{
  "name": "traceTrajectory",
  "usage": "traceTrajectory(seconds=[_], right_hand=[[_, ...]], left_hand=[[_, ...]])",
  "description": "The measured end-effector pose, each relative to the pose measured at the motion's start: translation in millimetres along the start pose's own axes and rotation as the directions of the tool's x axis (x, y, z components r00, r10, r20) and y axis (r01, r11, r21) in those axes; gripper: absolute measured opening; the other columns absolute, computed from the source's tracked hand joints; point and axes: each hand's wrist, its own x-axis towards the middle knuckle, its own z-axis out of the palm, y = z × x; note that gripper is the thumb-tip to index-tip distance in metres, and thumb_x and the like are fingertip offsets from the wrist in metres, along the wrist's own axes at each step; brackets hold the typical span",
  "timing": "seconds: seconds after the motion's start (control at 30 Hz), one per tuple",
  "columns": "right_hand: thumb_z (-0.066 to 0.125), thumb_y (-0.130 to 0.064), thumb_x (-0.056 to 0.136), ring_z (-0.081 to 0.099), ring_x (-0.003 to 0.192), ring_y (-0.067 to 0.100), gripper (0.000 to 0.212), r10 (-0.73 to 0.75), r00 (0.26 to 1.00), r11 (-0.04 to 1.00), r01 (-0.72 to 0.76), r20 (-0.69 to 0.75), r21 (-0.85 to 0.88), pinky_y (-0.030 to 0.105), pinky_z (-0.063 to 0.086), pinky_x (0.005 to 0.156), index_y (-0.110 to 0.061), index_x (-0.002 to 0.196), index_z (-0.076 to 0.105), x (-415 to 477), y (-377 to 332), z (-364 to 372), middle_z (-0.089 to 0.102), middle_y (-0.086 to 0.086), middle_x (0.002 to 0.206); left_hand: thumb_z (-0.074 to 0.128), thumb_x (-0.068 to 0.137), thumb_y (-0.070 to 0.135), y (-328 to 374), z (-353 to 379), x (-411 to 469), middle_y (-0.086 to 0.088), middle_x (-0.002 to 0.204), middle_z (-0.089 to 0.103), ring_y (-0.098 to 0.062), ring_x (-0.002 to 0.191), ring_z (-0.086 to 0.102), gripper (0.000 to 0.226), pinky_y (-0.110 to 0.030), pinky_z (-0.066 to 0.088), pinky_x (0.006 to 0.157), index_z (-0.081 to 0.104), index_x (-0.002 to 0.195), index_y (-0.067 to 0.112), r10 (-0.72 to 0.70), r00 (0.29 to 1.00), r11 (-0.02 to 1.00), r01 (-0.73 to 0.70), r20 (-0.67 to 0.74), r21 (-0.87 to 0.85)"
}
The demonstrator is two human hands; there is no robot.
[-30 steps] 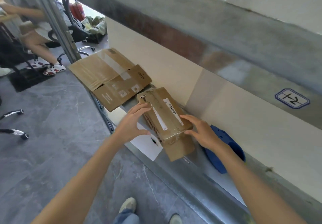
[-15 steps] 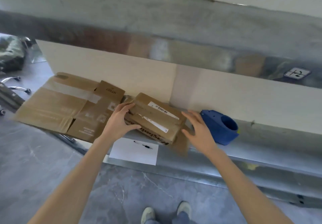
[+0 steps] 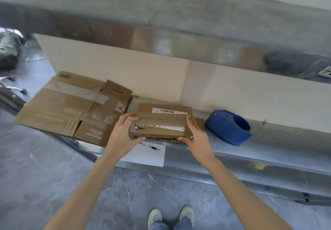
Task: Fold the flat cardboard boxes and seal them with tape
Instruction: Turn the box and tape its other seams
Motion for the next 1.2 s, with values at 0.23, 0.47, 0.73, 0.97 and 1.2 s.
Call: traceTrajectory(seconds=[0.23, 0.47, 0.73, 0.97, 1.2], right_hand=[[0.083, -0.008, 0.074, 0.027, 0.142, 0.009, 0.093, -0.070, 0.997, 0.978, 0.060, 0.045, 0.199, 0.012, 0.029, 0.110, -0.027, 0.150, 0.033, 17, 3, -26, 0.028, 0.005, 0.158], [0.080, -0.006, 0.079, 0.036, 0.142, 0.014, 0.078, -0.141, 0.987, 0.985, 0.133, 0.071, 0.109, -0.003, 0.026, 0.099, -0.027, 0.146, 0.046, 19, 8, -39, 0.039, 0.002, 0.155], [0.084, -0.022, 0.076, 0.028, 0.130, -0.003, 0.086, -0.188, 0.982, 0.982, 0.188, -0.005, 0.001, 0.012, 0.024, 0.108, -0.024, 0.150, 0.041, 3, 2, -20, 0.037, -0.002, 0.153], [0.084, -0.032, 0.076, 0.034, 0.138, 0.014, 0.088, -0.210, 0.977, 0.978, 0.210, -0.047, -0.007, 0.028, 0.030, 0.111, -0.027, 0.150, 0.037, -3, -11, -8, 0.033, 0.001, 0.155], [0.082, -0.038, 0.076, 0.028, 0.145, 0.020, 0.095, -0.229, 0.972, 0.973, 0.230, 0.046, -0.020, 0.041, 0.033, 0.112, -0.033, 0.154, 0.028, -9, -13, -7, 0.014, -0.001, 0.163]], left_hand=[[0.095, 0.057, 0.033, -17, -39, 16, 0.026, 0.157, 0.015, -0.010, 0.140, 0.032, 0.113, -0.045, 0.039, 0.112, 0.029, 0.149, 0.043, -0.007, 0.951, 0.995, 0.038, 0.310, -0.093], [0.099, 0.044, 0.043, -13, -35, 12, 0.029, 0.146, 0.019, 0.000, 0.136, 0.027, 0.130, -0.033, 0.027, 0.117, 0.023, 0.150, 0.046, 0.054, 0.918, 0.993, -0.008, 0.394, -0.117], [0.098, 0.050, 0.036, -5, -16, -34, 0.015, 0.142, 0.015, -0.006, 0.135, 0.023, 0.115, -0.035, 0.030, 0.117, 0.034, 0.146, 0.031, 0.068, 0.961, 0.985, -0.022, 0.267, -0.172], [0.096, 0.053, 0.037, 0, -14, -72, 0.011, 0.149, 0.015, -0.006, 0.138, 0.024, 0.113, -0.039, 0.033, 0.116, 0.034, 0.147, 0.025, 0.038, 0.994, 0.983, -0.018, 0.106, -0.181], [0.094, 0.050, 0.041, 19, -2, -100, 0.006, 0.151, 0.019, -0.010, 0.142, 0.024, 0.113, -0.045, 0.033, 0.116, 0.035, 0.145, 0.025, -0.085, 0.996, 0.978, 0.077, -0.031, -0.192]])
